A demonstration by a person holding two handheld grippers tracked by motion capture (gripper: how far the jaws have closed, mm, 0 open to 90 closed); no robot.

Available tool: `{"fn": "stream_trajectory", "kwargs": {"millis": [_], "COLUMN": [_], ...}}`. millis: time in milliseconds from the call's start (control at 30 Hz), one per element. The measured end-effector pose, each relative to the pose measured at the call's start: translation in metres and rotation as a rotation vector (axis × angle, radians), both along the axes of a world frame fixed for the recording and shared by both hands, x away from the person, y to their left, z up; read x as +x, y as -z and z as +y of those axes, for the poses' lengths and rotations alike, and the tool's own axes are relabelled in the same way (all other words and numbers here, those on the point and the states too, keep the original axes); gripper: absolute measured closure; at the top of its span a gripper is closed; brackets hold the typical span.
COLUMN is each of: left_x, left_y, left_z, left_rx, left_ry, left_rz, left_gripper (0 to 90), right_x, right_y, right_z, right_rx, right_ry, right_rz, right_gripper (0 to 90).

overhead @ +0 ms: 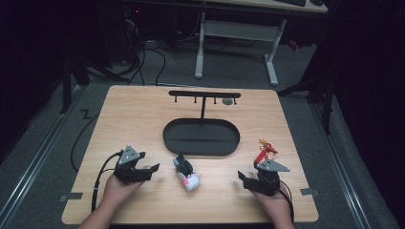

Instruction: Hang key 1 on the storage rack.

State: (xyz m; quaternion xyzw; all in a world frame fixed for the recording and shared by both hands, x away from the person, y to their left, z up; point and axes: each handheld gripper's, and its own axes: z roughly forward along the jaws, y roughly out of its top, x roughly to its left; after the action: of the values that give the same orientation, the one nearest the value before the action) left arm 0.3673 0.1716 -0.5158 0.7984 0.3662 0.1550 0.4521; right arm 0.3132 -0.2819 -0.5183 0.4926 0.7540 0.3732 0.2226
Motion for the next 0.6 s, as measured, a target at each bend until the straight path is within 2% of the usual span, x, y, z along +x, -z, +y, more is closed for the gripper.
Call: {"fn": "stream_trajectory", "kwargs": {"millis": [200, 400, 467, 500, 600], "left_x": [-0.0039, -0.0045, -0.0041, -0.0041, -0.0048], "left_y": [-0.0012, -0.0001, 0.0001, 0.0003, 0.0004], "left_z": [-0.0024, -0.0058, -0.0065, -0.0068, -0.0079], "left_rx": [0.019, 0.043, 0.048, 0.05, 0.049], "left_ry": [0.024, 0.033, 0.04, 0.044, 0.052], "left_rz": [-0.023, -0.034, -0.031, -0.029, -0.033], "left_gripper": [22.3, 22.0, 22.2, 22.2, 22.3], "right_x": [0.0006, 0.0004, -0.0002, -0.0003, 0.0023], "right_y": [-0.0007, -0.0015, -0.0018, -0.0017, -0.0036], "right_z": [-0.0023, -0.0047, -0.0057, -0.0061, -0.0059], "right_rx": [-0.004, -0.007, -0.022, -0.037, -0.032], "right_ry": [0.001, 0.01, 0.004, -0.001, -0.004], "right_rz": [0.035, 0.041, 0.046, 0.048, 0.077], "right_gripper": [25.9, 27.5, 30.5, 30.5, 28.2]}}
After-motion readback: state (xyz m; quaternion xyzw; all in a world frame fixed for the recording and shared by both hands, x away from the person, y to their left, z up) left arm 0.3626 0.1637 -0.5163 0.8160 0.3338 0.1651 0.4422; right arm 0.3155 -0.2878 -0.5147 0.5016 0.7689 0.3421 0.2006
